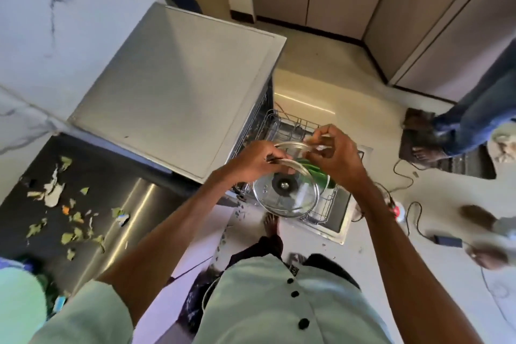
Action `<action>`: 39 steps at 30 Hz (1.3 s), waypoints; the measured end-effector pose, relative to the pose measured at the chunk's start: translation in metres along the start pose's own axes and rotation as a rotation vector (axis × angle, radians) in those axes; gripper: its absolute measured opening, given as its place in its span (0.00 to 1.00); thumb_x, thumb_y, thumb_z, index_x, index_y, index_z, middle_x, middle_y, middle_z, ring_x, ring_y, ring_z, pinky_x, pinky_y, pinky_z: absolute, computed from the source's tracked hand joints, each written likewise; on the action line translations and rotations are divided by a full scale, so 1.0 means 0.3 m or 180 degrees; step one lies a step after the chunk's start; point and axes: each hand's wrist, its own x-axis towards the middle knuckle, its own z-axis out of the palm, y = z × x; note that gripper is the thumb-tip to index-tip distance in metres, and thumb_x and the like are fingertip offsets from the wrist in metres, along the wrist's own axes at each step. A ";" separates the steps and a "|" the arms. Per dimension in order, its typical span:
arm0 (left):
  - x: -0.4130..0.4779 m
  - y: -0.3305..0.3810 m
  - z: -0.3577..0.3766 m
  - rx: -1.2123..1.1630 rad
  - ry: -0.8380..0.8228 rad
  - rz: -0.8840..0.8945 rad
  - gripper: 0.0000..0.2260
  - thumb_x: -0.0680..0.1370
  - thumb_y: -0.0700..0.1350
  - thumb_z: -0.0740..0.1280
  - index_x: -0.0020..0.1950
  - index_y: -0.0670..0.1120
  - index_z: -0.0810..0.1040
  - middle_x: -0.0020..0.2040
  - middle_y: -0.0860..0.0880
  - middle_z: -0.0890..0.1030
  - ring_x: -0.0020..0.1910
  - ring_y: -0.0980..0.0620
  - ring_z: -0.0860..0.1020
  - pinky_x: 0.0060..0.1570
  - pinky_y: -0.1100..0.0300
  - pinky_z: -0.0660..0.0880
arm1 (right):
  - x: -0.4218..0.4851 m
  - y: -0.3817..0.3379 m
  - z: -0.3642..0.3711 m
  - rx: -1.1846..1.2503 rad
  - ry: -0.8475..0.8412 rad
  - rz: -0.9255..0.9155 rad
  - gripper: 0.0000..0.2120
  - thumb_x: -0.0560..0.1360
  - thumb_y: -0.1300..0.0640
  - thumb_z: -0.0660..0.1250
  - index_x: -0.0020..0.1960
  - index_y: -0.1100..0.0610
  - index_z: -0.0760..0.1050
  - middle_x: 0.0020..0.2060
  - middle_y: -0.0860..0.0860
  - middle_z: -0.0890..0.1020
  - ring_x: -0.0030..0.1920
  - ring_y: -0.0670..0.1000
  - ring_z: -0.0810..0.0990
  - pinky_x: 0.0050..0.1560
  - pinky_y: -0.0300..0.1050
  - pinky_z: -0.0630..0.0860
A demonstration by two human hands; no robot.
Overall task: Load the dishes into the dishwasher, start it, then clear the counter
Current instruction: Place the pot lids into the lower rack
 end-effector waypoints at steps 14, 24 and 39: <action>0.342 -0.048 0.041 0.0138 -0.0365 -0.0017 0.09 0.73 0.54 0.76 0.36 0.54 0.81 0.23 0.62 0.74 0.21 0.60 0.67 0.22 0.60 0.62 | 0.049 0.270 -0.005 -0.0179 0.0117 0.0744 0.12 0.70 0.61 0.78 0.51 0.64 0.83 0.57 0.40 0.77 0.58 0.33 0.75 0.55 0.20 0.63; 0.652 -0.303 0.047 0.0515 -0.0095 -0.0193 0.11 0.77 0.35 0.69 0.58 0.42 0.83 0.57 0.43 0.84 0.47 0.57 0.82 0.45 0.66 0.80 | 0.254 0.591 -0.199 -0.0204 0.0794 0.1246 0.11 0.70 0.58 0.79 0.51 0.56 0.83 0.48 0.48 0.84 0.44 0.37 0.81 0.44 0.25 0.72; 1.087 -0.714 0.354 0.1517 0.0505 -0.0776 0.24 0.73 0.24 0.66 0.63 0.46 0.82 0.66 0.39 0.78 0.61 0.44 0.79 0.53 0.67 0.76 | 0.721 1.291 -0.221 -0.1517 0.0893 0.1937 0.11 0.76 0.62 0.69 0.57 0.57 0.84 0.53 0.61 0.84 0.53 0.64 0.82 0.52 0.47 0.76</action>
